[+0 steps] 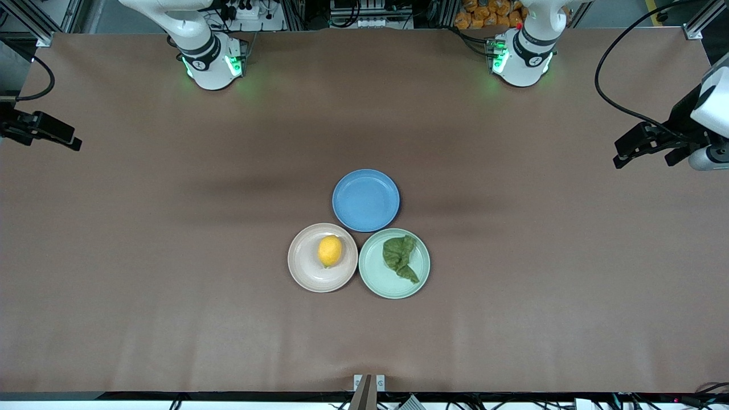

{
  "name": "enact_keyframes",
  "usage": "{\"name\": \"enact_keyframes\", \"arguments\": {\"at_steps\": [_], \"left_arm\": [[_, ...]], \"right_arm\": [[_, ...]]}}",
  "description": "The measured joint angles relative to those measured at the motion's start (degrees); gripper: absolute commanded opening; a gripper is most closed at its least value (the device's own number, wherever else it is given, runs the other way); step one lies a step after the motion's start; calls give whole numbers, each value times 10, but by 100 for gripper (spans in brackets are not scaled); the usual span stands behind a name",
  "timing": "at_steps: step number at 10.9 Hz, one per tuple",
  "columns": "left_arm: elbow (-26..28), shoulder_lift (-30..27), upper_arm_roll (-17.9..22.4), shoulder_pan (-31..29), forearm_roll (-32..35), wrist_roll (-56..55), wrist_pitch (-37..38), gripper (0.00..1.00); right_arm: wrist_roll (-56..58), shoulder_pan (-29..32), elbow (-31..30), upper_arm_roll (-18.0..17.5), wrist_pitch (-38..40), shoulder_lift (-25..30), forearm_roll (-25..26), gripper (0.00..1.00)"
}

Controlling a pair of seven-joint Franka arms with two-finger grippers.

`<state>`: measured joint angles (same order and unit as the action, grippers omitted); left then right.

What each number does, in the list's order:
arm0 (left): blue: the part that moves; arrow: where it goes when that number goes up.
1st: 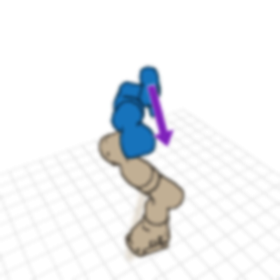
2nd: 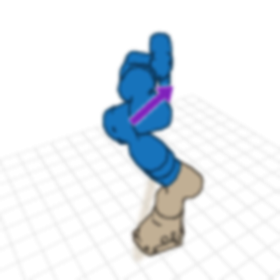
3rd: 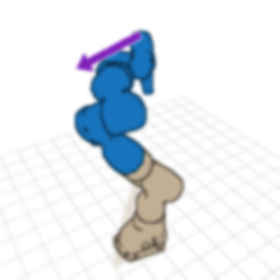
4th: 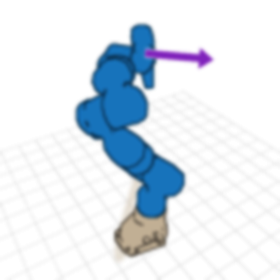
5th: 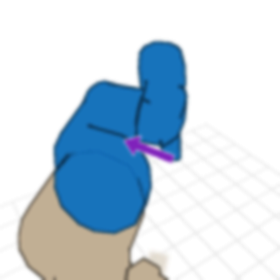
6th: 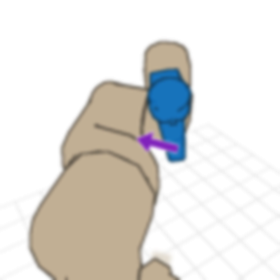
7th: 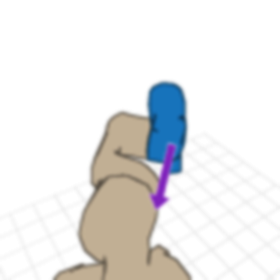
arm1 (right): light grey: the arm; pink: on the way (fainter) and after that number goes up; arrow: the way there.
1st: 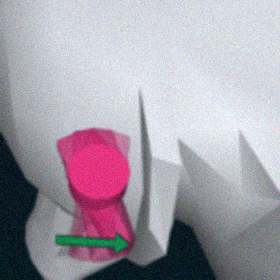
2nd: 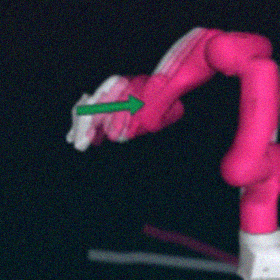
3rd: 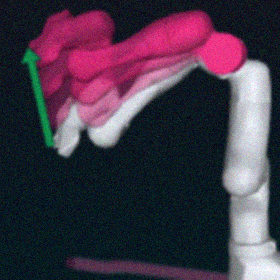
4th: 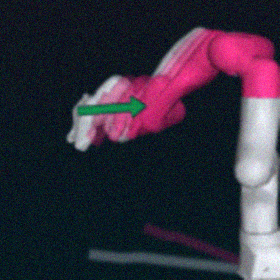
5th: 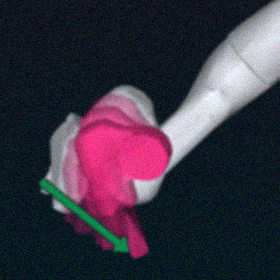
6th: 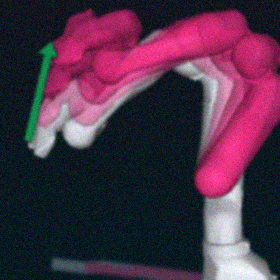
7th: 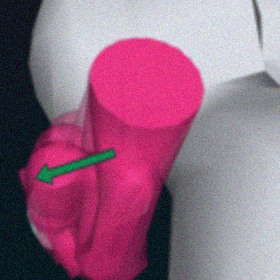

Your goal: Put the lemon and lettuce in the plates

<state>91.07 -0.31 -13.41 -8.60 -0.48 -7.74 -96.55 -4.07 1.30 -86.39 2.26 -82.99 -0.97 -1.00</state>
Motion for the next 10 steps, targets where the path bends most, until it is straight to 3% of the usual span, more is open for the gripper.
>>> {"name": "enact_keyframes", "arguments": {"at_steps": [10], "left_arm": [[-11,1,-1,0,1,0,5,100]], "right_arm": [[0,-10,-1,5,0,-1,0,100]]}}
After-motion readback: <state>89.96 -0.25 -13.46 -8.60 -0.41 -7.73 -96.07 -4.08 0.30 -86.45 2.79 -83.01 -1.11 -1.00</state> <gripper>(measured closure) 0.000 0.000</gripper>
